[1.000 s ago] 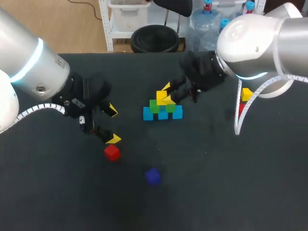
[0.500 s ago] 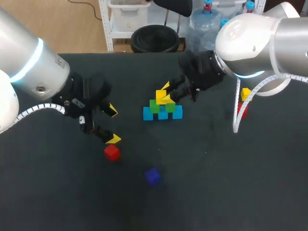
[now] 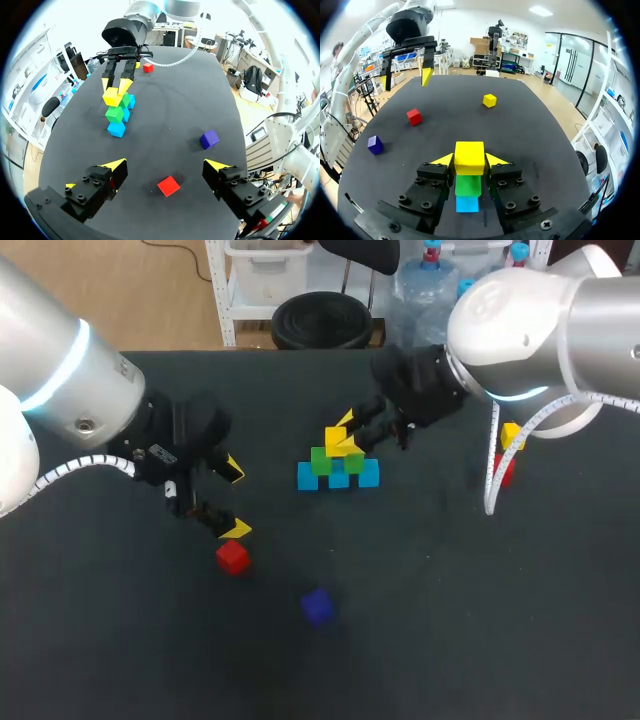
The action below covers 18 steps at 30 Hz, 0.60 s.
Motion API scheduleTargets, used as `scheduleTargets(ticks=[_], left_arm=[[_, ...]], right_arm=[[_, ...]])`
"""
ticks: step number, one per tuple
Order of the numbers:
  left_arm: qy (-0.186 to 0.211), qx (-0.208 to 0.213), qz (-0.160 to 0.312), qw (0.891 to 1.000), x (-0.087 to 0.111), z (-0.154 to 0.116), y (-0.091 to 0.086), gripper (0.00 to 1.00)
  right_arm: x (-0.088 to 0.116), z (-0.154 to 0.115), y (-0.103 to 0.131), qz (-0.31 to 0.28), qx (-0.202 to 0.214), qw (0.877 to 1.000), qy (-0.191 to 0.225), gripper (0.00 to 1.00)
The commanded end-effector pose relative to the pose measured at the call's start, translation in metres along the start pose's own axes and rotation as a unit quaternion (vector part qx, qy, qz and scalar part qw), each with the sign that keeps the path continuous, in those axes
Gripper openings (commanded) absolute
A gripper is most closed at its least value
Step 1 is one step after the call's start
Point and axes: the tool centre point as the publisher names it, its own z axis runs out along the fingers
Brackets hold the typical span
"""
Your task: Place the blue cubes, place green cubes on the blue cubes, place the yellow cubes on the green cubes, then place the red cubes on the yellow cubes, and place purple cube on the red cubes.
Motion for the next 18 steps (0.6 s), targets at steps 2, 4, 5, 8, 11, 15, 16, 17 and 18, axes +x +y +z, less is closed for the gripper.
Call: scheduleTargets(ticks=[2, 4, 5, 8, 11, 15, 16, 17, 18], left_arm=[[-0.002, 0.001, 0.002, 1.0, 0.0012, 0.0001, 0.0013, 1.0], [-0.002, 0.001, 0.002, 1.0, 0.0012, 0.0001, 0.0013, 1.0], [-0.002, 0.001, 0.002, 1.0, 0.0012, 0.0001, 0.0013, 1.0], [-0.002, 0.001, 0.002, 1.0, 0.0012, 0.0001, 0.0013, 1.0], [-0.002, 0.001, 0.002, 1.0, 0.0012, 0.0001, 0.0013, 1.0], [-0.002, 0.001, 0.002, 1.0, 0.0012, 0.0001, 0.0013, 1.0], [-0.002, 0.001, 0.002, 1.0, 0.0012, 0.0001, 0.0013, 1.0], [-0.002, 0.001, 0.002, 1.0, 0.0012, 0.0001, 0.0013, 1.0], [-0.002, 0.001, 0.002, 1.0, 0.0012, 0.0001, 0.0013, 1.0]], right_arm=[[0.0001, 0.0005, -0.0023, 0.001, -0.001, 1.0, 0.0, 0.0], [0.0001, 0.0008, -0.0026, 0.001, -0.002, 1.0, 0.0, 0.0], [0.0002, 0.001, -0.0027, 0.001, -0.002, 1.0, 0.0, 0.0], [0.0007, 0.0015, -0.0032, 0.001, -0.002, 1.0, 0.0, 0.0], [0.0009, 0.0016, -0.0034, 0.002, -0.002, 1.0, 0.0, 0.0], [0.0013, 0.0017, -0.0036, 0.003, -0.002, 1.0, 0.001, 0.0], [0.0017, 0.0015, -0.0038, 0.003, -0.002, 1.0, 0.001, 0.0], [0.0019, 0.0013, -0.004, 0.003, -0.001, 1.0, 0.002, 0.0], [0.0022, 0.0013, -0.0047, 0.003, -0.001, 1.0, 0.002, 0.0]])
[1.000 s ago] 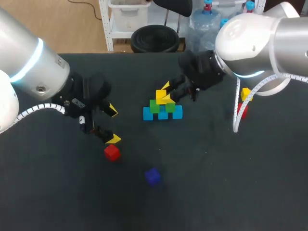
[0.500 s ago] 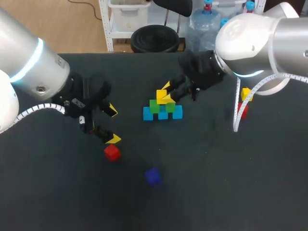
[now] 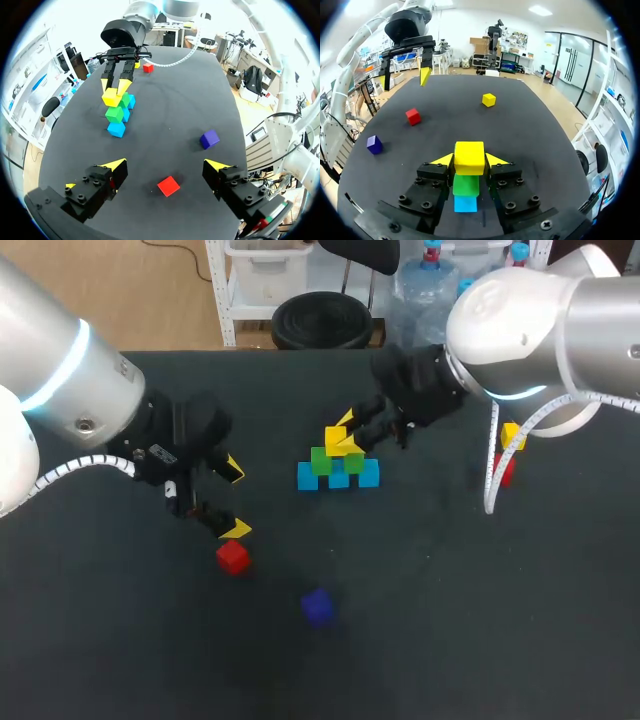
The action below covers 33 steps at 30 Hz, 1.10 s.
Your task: Place the blue cubes, place green cubes on the blue cubes, place the yellow cubes on the green cubes, then place the red cubes on the yellow cubes, and place purple cube on the red cubes.
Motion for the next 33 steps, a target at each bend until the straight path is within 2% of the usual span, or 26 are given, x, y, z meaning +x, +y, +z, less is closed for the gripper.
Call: scheduleTargets(ticks=[1, 9, 33], left_arm=[[-0.002, 0.001, 0.002, 1.0, 0.0012, 0.0001, 0.0013, 1.0], [-0.002, 0.001, 0.002, 1.0, 0.0012, 0.0001, 0.0013, 1.0], [-0.002, 0.001, 0.002, 1.0, 0.0012, 0.0001, 0.0013, 1.0]], right_arm=[[0.0004, 0.0003, -0.0023, 0.001, 0.0, 1.0, 0.001, 0.01], [0.0, 0.0006, -0.0032, 0.001, -0.001, 1.0, 0.0, 0.07], [0.0017, 0.001, -0.0026, 0.003, -0.002, 1.0, 0.001, 0.11]])
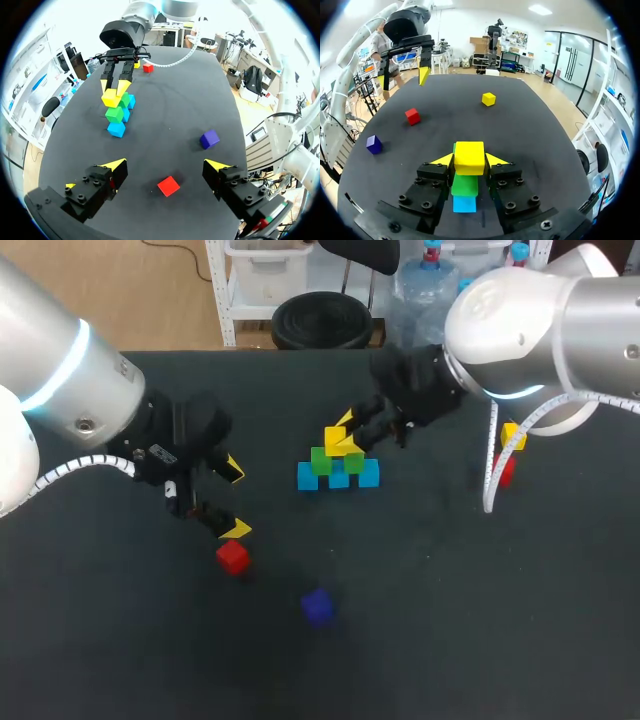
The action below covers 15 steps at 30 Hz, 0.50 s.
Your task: Place the blue cubes, place green cubes on the blue cubes, place the yellow cubes on the green cubes, then place the red cubes on the yellow cubes, and place purple cube on the red cubes.
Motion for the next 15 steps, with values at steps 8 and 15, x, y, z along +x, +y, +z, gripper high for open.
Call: scheduleTargets(ticks=[8, 15], left_arm=[[-0.002, 0.001, 0.002, 1.0, 0.0012, 0.0001, 0.0013, 1.0], [-0.002, 0.001, 0.002, 1.0, 0.0012, 0.0001, 0.0013, 1.0]], right_arm=[[0.0011, -0.0004, -0.0013, 0.001, 0.0, 1.0, 0.0, 0.11], [0.001, -0.0003, -0.0011, 0.002, 0.0, 1.0, 0.001, 0.11]])
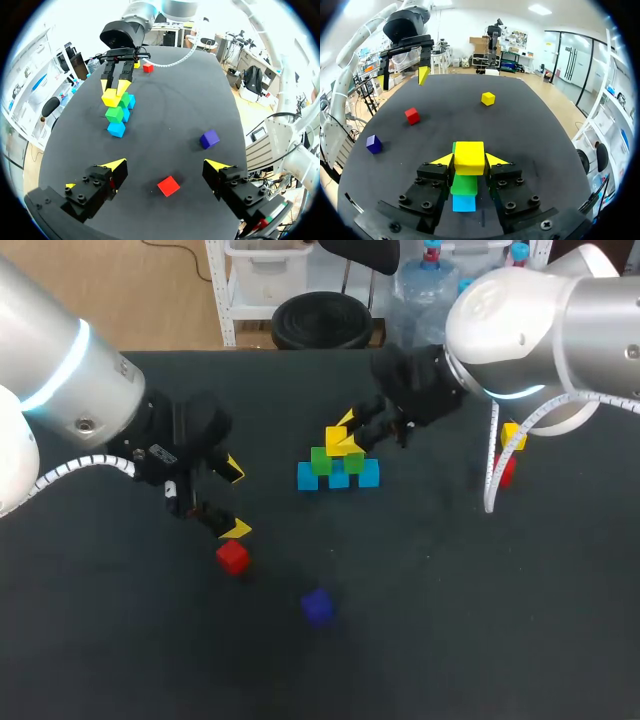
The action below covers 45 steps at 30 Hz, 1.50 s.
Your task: Place the blue cubes, place green cubes on the blue cubes, place the yellow cubes on the green cubes, then place the red cubes on the yellow cubes, and place purple cube on the red cubes.
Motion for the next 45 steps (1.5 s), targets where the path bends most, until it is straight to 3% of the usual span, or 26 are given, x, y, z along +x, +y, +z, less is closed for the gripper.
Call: scheduleTargets(ticks=[1, 17, 21, 26, 34, 45], left_arm=[[-0.002, 0.001, 0.002, 1.0, 0.0012, 0.0001, 0.0013, 1.0], [-0.002, 0.001, 0.002, 1.0, 0.0012, 0.0001, 0.0013, 1.0], [-0.002, 0.001, 0.002, 1.0, 0.0012, 0.0001, 0.0013, 1.0], [-0.002, 0.001, 0.002, 1.0, 0.0012, 0.0001, 0.0013, 1.0], [-0.002, 0.001, 0.002, 1.0, 0.0012, 0.0001, 0.0013, 1.0], [-0.002, 0.001, 0.002, 1.0, 0.0012, 0.0001, 0.0013, 1.0]], right_arm=[[-0.0001, -0.0002, -0.0006, 0.001, 0.0, 1.0, 0.001, 0.11], [0.0013, -0.0018, 0.003, 0.002, 0.0, 1.0, 0.0, 0.14], [0.0013, -0.0016, 0.0039, 0.002, 0.0, 1.0, -0.001, 0.22], [0.0011, -0.001, 0.0041, 0.002, 0.0, 1.0, -0.002, 0.22], [0.0003, -0.0002, 0.0046, 0.001, -0.001, 1.0, -0.002, 0.36], [0.0004, 0.0006, 0.0045, 0.002, -0.002, 1.0, -0.002, 0.42]])
